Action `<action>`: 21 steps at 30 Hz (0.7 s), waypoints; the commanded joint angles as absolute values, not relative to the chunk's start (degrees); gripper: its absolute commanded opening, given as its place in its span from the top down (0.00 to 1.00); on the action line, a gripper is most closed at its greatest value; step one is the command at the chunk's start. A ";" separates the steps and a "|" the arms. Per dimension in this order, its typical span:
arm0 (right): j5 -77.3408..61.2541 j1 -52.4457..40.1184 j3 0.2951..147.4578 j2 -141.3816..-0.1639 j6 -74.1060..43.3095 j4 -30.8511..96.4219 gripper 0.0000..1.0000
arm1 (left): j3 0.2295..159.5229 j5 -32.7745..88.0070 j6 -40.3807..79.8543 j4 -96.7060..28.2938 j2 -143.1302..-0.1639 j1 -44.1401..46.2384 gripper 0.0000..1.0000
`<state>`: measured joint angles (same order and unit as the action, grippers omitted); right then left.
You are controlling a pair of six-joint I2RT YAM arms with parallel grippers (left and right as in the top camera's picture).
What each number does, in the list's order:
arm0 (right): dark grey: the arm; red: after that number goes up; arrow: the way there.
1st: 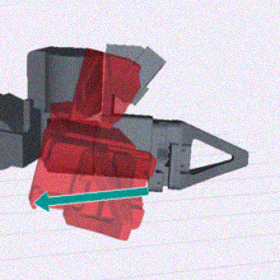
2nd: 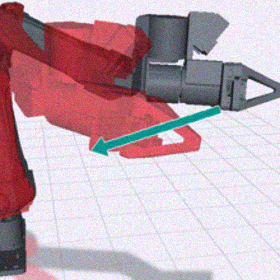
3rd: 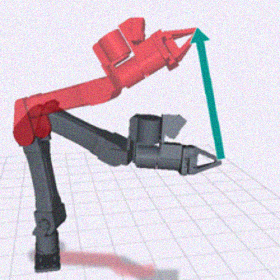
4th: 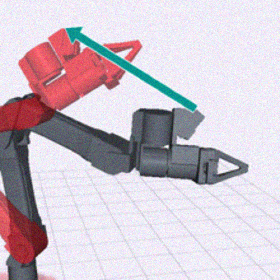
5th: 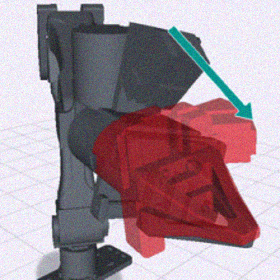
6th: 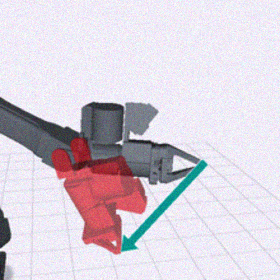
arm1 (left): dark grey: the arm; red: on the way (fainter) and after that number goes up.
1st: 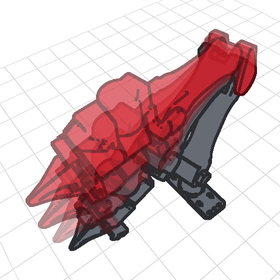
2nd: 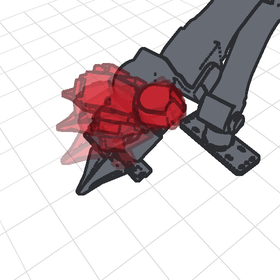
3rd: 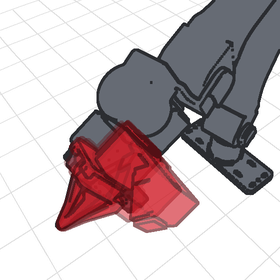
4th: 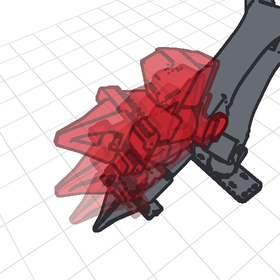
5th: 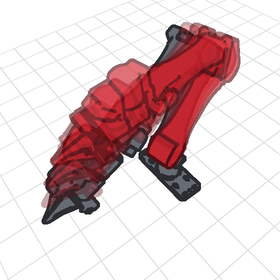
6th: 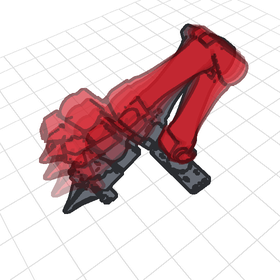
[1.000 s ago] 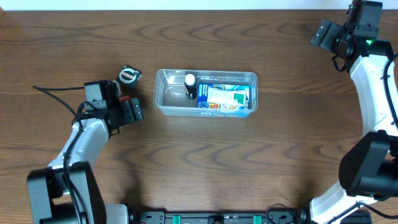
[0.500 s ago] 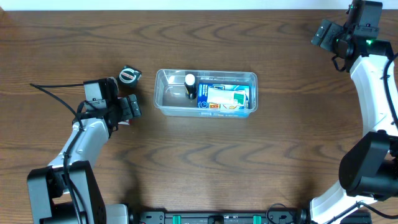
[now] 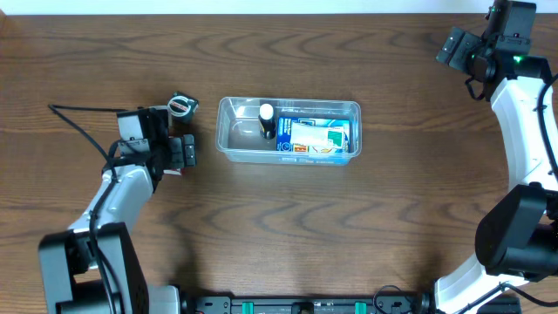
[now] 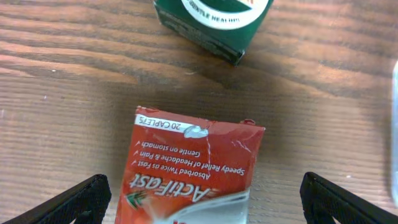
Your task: Pack container
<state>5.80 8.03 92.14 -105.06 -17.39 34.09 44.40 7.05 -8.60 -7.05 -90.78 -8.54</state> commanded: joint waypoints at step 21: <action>5.76 8.29 92.03 -105.14 -17.30 34.13 0.01 | 45.15 6.20 -4.58 -3.27 -94.67 -8.71 0.34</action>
<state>5.80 8.03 92.14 -105.06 -17.39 34.06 44.40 6.66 -7.46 -3.92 -96.57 -8.54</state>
